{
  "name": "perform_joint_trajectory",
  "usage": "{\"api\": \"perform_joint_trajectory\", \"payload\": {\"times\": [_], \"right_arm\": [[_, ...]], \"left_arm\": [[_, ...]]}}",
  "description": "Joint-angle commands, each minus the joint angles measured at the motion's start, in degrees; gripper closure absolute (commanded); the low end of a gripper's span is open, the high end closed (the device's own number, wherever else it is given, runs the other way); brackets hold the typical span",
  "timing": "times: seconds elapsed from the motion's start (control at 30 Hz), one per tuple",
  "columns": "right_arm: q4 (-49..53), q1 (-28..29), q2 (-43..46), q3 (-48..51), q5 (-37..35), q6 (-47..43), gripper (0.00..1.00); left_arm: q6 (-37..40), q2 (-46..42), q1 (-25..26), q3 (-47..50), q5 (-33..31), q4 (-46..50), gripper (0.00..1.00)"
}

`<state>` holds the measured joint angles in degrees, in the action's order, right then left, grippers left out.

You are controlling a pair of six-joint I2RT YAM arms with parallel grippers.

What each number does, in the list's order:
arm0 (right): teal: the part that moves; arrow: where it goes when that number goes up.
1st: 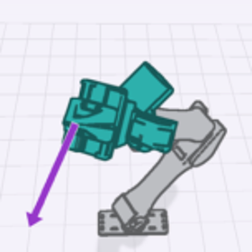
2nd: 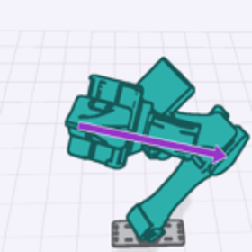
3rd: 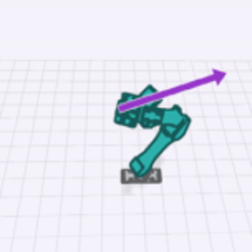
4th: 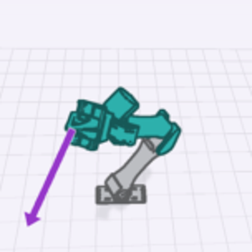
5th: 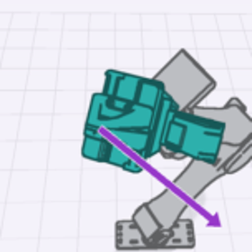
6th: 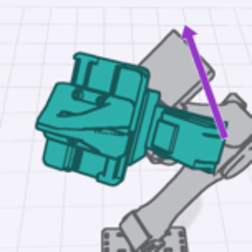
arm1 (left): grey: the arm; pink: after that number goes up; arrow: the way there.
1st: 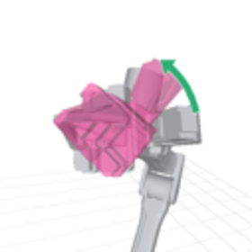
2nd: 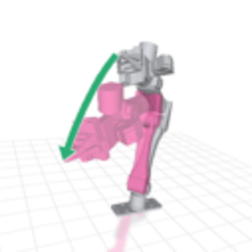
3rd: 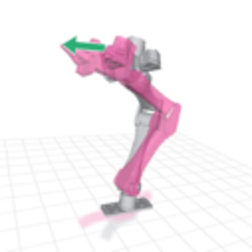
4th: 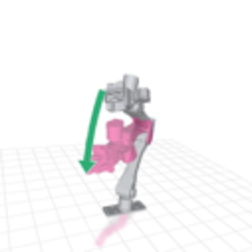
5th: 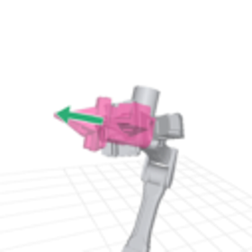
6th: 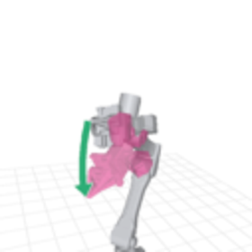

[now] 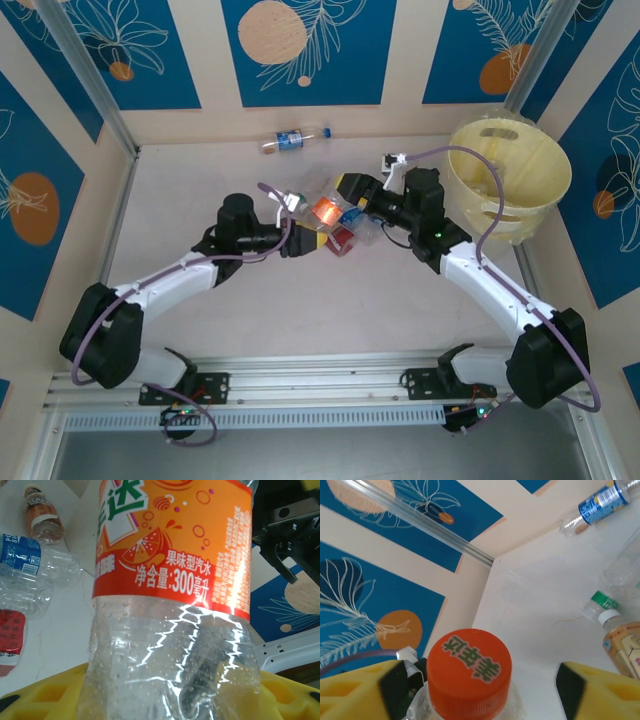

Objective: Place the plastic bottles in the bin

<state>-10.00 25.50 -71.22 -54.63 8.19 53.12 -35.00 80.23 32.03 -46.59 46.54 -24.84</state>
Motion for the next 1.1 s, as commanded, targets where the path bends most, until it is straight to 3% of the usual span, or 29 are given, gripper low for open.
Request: {"api": "perform_joint_trajectory", "payload": {"times": [0.0,0.1,0.3,0.4,0.43,0.47,0.5,0.53,0.7,0.83,0.9,1.07], "right_arm": [[-0.37,-0.17,-1.0,-2.61,1.41,0.42,0.45],[-1.49,-0.05,-1.13,-1.9,-0.41,0.34,0.59],[-0.69,-0.18,-0.6,-1.62,-1.94,-0.66,0.79],[0.2,-0.4,0.49,-1.29,-2.72,-1.55,0.88],[0.38,-0.53,0.92,-1.03,-2.97,-1.96,0.92],[0.66,-0.65,1.35,-0.88,-3.28,-2.3,0.94],[1.11,-0.83,2.01,-0.71,-3.73,-2.81,0.97],[1.7,-1.25,2.78,-0.57,-4.16,-3.43,0.99],[7.73,-5.42,9.35,-1.54,-6.67,-9.86,1.0],[14.65,-11.14,14.35,-5.12,-10.38,-16.41,1.0],[16.31,-14.62,16.43,-6.83,-12.8,-18.98,1.0],[15.77,-22.66,20.13,-11.24,-20.01,-23.05,1.0]], "left_arm": [[1.71,0.89,0.88,-2.27,2.42,-2.65,1.0],[1.8,1.31,1.16,-2.5,2.59,-2.7,1.0],[2.39,1.51,1.28,-2.59,1.16,-1.38,1.0],[2.85,1.26,1.28,-2.52,0.37,-0.91,0.89],[2.95,1.27,1.25,-2.54,0.26,-0.8,0.76],[3.15,1.17,1.25,-2.63,0.02,-0.51,0.54],[3.46,1.08,1.16,-2.77,-0.57,0.54,0.2],[3.94,0.82,1.19,-2.89,-1.45,1.78,0.01],[5.77,-1.29,0.93,-1.09,-5.13,2.56,0.0],[7.12,-2.6,0.97,0.01,-20.05,7.4,0.0],[7.23,-2.84,0.94,1.2,-24.27,6.86,0.0],[7.04,-2.28,0.98,1.94,-25.65,5.91,0.0]]}}
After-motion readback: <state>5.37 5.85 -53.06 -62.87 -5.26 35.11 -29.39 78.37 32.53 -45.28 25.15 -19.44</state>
